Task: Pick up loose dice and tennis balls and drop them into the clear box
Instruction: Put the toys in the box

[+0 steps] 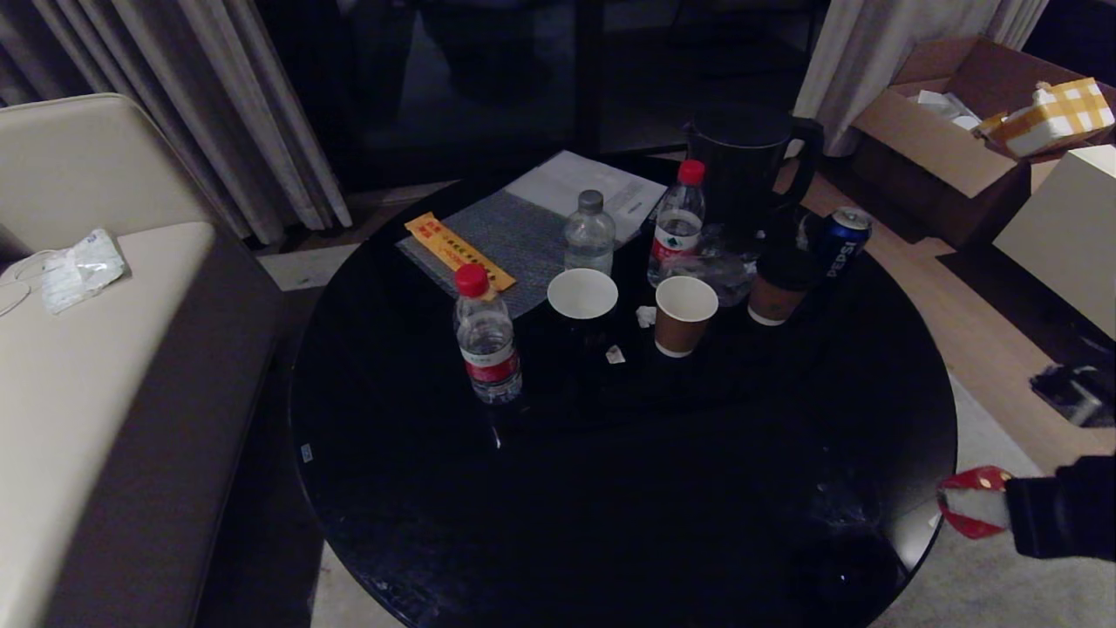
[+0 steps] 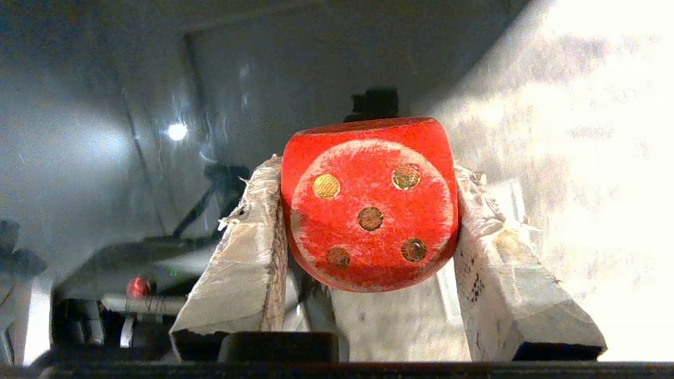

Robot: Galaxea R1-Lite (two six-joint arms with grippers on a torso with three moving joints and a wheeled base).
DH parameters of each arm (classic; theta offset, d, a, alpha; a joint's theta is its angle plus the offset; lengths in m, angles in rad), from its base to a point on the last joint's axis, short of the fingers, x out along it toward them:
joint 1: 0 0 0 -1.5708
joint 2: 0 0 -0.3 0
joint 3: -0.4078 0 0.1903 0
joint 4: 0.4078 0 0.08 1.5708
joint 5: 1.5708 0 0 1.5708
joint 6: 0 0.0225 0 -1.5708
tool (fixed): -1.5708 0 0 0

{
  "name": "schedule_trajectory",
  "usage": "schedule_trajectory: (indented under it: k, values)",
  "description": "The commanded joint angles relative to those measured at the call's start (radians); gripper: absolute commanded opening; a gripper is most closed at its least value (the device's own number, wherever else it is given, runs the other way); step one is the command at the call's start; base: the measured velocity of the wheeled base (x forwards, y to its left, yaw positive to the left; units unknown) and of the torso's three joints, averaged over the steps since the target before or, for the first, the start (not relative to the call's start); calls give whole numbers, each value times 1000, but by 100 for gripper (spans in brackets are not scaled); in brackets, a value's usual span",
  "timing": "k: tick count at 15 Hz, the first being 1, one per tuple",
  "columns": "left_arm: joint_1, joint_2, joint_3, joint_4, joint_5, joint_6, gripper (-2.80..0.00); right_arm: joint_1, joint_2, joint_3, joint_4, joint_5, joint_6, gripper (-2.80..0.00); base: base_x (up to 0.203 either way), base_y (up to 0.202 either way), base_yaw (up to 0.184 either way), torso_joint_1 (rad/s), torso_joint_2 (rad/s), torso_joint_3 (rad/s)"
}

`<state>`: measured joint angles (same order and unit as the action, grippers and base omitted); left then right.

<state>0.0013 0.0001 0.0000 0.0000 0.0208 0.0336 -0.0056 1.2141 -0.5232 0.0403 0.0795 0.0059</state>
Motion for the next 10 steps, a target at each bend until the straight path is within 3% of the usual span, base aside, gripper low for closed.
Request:
schedule_trajectory:
  k: [1,7,10]
  values:
    - [0,1,2,0,1,0,-280,-9,-368,127,82,-1,20,-280,0,0,0,0,0,0]
    - [0,1,2,0,1,0,-280,-20,-961,297,306,-4,112,-280,0,0,0,0,0,0]
    - [0,1,2,0,1,0,-280,8,-1127,328,298,38,135,-280,0,0,0,0,0,0]
